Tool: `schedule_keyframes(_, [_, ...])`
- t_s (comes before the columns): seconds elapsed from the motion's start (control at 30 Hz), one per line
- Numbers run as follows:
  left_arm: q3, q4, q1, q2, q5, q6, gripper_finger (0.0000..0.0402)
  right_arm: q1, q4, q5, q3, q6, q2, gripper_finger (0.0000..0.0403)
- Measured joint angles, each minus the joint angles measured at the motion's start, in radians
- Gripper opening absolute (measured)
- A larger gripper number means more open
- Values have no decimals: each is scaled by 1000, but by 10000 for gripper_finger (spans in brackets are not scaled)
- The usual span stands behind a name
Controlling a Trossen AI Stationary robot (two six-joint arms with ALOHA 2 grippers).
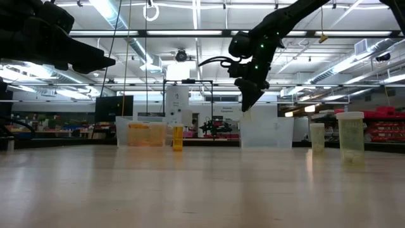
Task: Pick and place medicine bottles into bin by pill shape (circle, oval)
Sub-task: Put the small yellow pill bottle into the right transparent bin
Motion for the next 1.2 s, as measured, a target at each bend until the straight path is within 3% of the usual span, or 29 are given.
schedule_keyframes(0.67, [0, 0, 0, 0, 0, 0, 341, -140, 118, -45, -182, 45, -1, 135])
schedule_keyframes(1.2, [0, 0, 0, 0, 0, 0, 341, -164, 132, -45, -207, 152, -1, 143])
